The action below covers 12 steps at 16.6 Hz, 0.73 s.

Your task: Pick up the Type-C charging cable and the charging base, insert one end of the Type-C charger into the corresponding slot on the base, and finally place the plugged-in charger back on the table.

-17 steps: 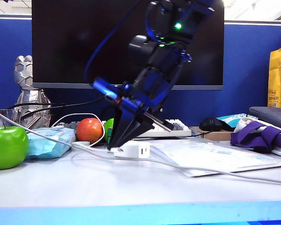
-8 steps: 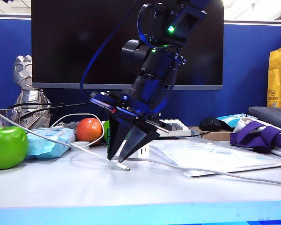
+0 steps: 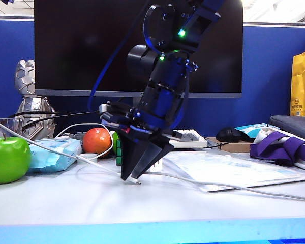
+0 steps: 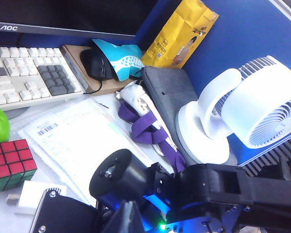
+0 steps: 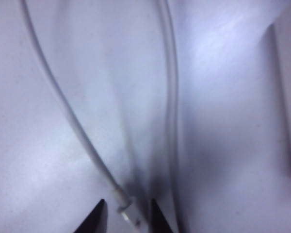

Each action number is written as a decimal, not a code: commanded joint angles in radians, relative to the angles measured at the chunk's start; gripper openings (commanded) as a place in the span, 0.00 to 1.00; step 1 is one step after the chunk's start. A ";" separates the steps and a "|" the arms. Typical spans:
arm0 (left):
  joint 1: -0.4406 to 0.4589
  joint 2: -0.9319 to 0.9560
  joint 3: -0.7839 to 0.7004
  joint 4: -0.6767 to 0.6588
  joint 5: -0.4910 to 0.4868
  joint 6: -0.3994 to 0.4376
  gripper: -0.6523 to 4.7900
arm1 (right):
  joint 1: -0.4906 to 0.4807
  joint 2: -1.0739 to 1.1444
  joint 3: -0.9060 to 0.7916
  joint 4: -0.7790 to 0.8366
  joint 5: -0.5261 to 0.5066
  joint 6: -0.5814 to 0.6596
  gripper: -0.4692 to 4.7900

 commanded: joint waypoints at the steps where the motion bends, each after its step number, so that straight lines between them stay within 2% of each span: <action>1: -0.001 -0.002 0.005 0.008 0.006 0.002 0.11 | 0.006 0.014 0.004 0.005 0.001 -0.003 0.31; 3: -0.001 -0.002 0.005 0.007 0.006 0.002 0.11 | 0.005 0.028 0.004 -0.006 0.009 -0.004 0.26; 4: -0.001 -0.002 0.005 0.007 0.006 0.002 0.11 | 0.005 0.033 0.004 -0.014 0.008 -0.016 0.09; 5: -0.001 -0.002 0.005 0.007 0.006 0.002 0.11 | 0.006 0.035 0.004 -0.017 0.008 -0.021 0.09; 7: -0.001 -0.002 0.005 0.006 0.006 0.002 0.11 | 0.003 0.024 0.009 -0.018 -0.057 -0.014 0.09; 9: -0.001 -0.002 0.005 -0.003 0.006 0.002 0.11 | -0.009 -0.004 0.053 -0.039 -0.185 0.034 0.09; 10: -0.001 -0.002 0.005 -0.014 0.006 0.003 0.11 | -0.021 -0.031 0.101 -0.047 -0.323 0.073 0.09; 12: -0.001 -0.002 0.005 -0.021 0.006 0.005 0.11 | -0.042 -0.073 0.155 -0.035 -0.463 0.144 0.09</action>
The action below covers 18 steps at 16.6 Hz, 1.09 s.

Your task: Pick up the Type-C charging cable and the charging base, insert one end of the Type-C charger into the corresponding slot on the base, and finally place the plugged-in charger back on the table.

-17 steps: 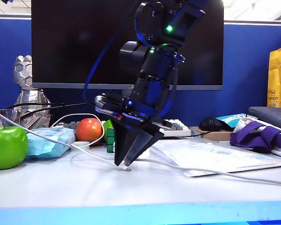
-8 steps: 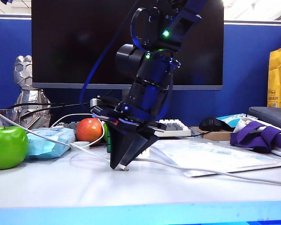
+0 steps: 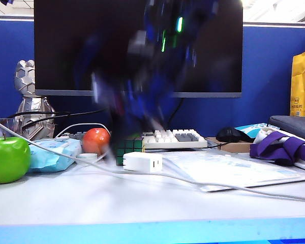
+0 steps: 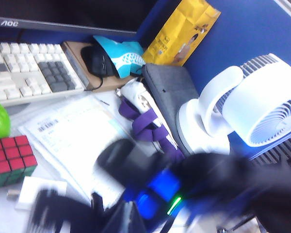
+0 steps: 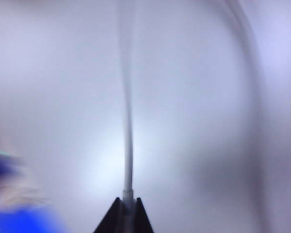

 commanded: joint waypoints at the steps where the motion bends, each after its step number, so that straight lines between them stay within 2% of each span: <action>1: -0.001 -0.002 0.005 -0.009 0.006 0.005 0.11 | -0.040 -0.089 0.097 0.034 -0.250 0.124 0.09; 2: -0.001 -0.002 0.005 -0.009 0.006 0.005 0.11 | -0.063 -0.126 0.138 0.042 -0.302 0.172 0.09; 6: -0.001 -0.002 0.005 -0.008 0.005 0.006 0.11 | -0.124 -0.226 0.200 0.111 -0.337 0.253 0.09; 9: -0.001 -0.002 0.005 -0.008 0.005 0.030 0.11 | -0.171 -0.286 0.235 0.229 -0.393 0.340 0.09; 12: -0.001 0.016 0.005 -0.001 0.004 0.050 0.11 | -0.185 -0.319 0.235 0.358 -0.381 0.376 0.09; 14: -0.003 0.061 0.005 -0.011 0.005 0.093 0.11 | -0.190 -0.325 0.237 0.418 -0.369 0.385 0.09; 16: -0.003 0.135 0.005 -0.017 0.002 0.095 0.11 | -0.190 -0.332 0.238 0.471 -0.344 0.386 0.09; 18: -0.010 0.220 0.005 -0.011 0.003 0.169 0.11 | -0.200 -0.335 0.245 0.533 -0.337 0.411 0.09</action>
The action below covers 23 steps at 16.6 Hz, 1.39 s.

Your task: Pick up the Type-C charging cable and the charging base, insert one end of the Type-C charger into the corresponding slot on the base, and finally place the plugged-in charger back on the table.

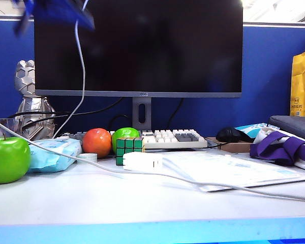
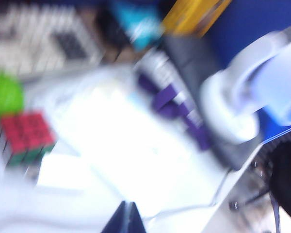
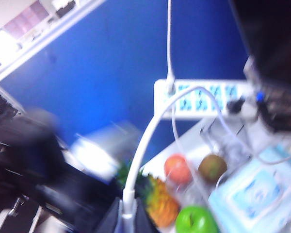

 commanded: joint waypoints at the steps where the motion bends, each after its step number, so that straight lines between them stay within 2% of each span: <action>1: -0.023 0.114 0.005 0.011 -0.021 0.146 0.11 | -0.014 -0.015 0.015 0.137 0.008 0.038 0.09; 4: -0.070 0.201 0.005 0.050 -0.093 0.293 0.11 | -0.026 -0.015 0.015 0.251 0.015 0.105 0.09; 7: -0.133 0.290 0.011 0.094 -0.216 0.537 0.12 | -0.031 -0.015 0.016 0.386 0.014 0.209 0.09; 8: -0.145 0.310 0.011 0.103 -0.230 0.594 0.22 | -0.031 -0.015 0.016 0.423 0.008 0.234 0.09; 9: -0.161 0.329 0.011 0.115 -0.250 0.658 0.40 | -0.031 -0.015 0.016 0.443 0.002 0.245 0.09; 10: -0.173 0.350 0.011 0.135 -0.264 0.776 0.58 | -0.031 -0.015 0.016 0.454 -0.002 0.257 0.09; 13: -0.176 0.391 0.013 0.186 -0.259 0.985 0.77 | -0.031 -0.015 0.015 0.449 -0.002 0.258 0.09; 14: -0.176 0.417 0.029 0.183 -0.261 1.031 0.88 | -0.031 -0.015 0.015 0.450 -0.006 0.259 0.09; 15: -0.176 0.455 0.052 0.183 -0.260 1.036 0.94 | -0.031 -0.015 0.015 0.453 -0.018 0.282 0.09; 17: -0.176 0.506 0.095 0.183 -0.259 1.038 0.94 | -0.031 -0.015 0.015 0.455 -0.037 0.309 0.09; 20: -0.176 0.598 0.199 0.159 -0.238 1.086 0.94 | -0.031 -0.015 0.015 0.455 -0.043 0.309 0.09; 22: -0.175 0.639 0.248 0.109 -0.224 1.150 0.94 | -0.031 -0.015 0.015 0.457 -0.042 0.309 0.09; 23: -0.175 0.657 0.263 0.082 -0.182 1.191 0.94 | -0.031 -0.015 0.015 0.463 -0.042 0.309 0.09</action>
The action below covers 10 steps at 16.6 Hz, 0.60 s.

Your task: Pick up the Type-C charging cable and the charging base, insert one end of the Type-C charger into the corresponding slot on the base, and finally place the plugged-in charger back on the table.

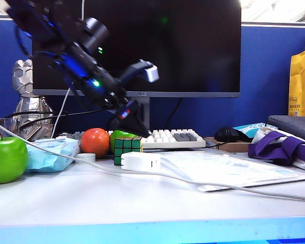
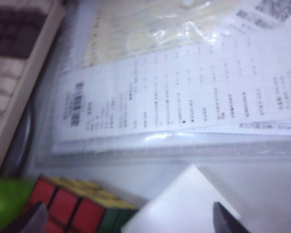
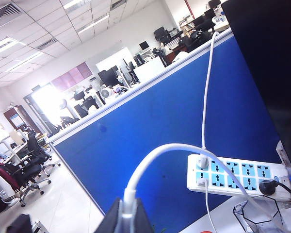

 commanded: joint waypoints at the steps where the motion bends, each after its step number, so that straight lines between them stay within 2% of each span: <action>1: 0.001 0.043 0.039 -0.079 0.086 0.110 0.94 | 0.000 -0.009 0.008 0.040 -0.005 0.002 0.09; 4: 0.001 0.086 0.042 -0.122 0.088 0.117 0.94 | 0.000 -0.009 0.007 0.040 -0.005 0.002 0.09; 7: 0.002 0.133 0.042 -0.103 0.005 0.117 0.94 | 0.000 -0.009 0.007 0.040 -0.013 0.002 0.09; 10: 0.008 0.160 0.042 -0.113 -0.013 0.116 0.94 | 0.000 -0.009 0.007 0.040 -0.027 0.001 0.09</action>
